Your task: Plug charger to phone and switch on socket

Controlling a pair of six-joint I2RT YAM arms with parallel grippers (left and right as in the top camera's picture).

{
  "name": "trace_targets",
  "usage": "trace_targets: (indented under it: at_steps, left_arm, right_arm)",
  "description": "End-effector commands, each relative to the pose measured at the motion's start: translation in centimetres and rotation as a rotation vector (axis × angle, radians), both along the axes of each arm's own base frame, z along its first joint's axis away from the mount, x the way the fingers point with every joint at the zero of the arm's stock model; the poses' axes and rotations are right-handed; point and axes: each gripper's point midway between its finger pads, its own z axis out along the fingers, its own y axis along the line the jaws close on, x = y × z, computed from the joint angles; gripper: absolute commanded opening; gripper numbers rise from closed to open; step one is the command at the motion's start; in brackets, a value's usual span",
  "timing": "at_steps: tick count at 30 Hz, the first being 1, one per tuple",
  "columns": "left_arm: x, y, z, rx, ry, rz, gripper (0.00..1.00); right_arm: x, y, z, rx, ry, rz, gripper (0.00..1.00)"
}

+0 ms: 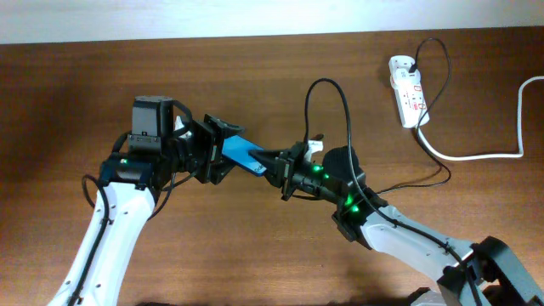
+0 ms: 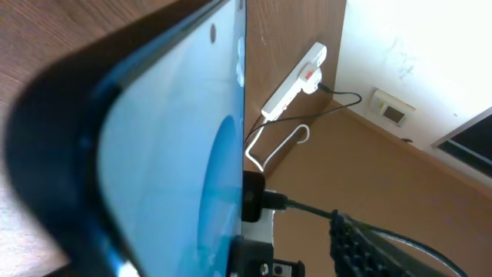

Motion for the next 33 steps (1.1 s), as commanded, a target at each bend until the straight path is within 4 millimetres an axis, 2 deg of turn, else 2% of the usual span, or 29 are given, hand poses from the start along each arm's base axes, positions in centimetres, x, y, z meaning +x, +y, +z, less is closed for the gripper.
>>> trace_targets:
  at_steps: [1,15,18,21,27,31,33]
  left_arm:
    - [0.15,0.11,-0.39,0.011,0.006,0.009,0.68]
    - [0.75,0.67,-0.6,0.013,0.042,0.087,0.34]
    - [0.82,0.71,-0.59,0.013,0.042,0.091,0.29]
    - [0.82,0.71,-0.59,-0.004,0.069,0.116,0.18]
    - [0.92,0.75,-0.56,-0.002,0.064,0.118,0.14]
    - [0.92,0.75,-0.57,-0.002,0.065,0.118,0.01]
    - [0.92,0.75,-0.57,-0.002,0.065,0.118,0.0]
  right_arm:
    - [-0.08,0.45,2.3,0.048,-0.044,-0.024,0.04]
    - [0.02,0.41,2.3,0.048,-0.044,-0.03,0.04]
    - [0.03,0.4,2.29,0.047,-0.044,-0.031,0.04]
    - [0.08,0.37,2.29,0.047,-0.044,-0.034,0.04]
    - [0.07,0.38,2.29,0.047,-0.044,-0.034,0.04]
    - [0.06,0.39,2.29,0.047,-0.044,-0.034,0.04]
    - [0.06,0.39,2.27,0.047,-0.044,-0.033,0.04]
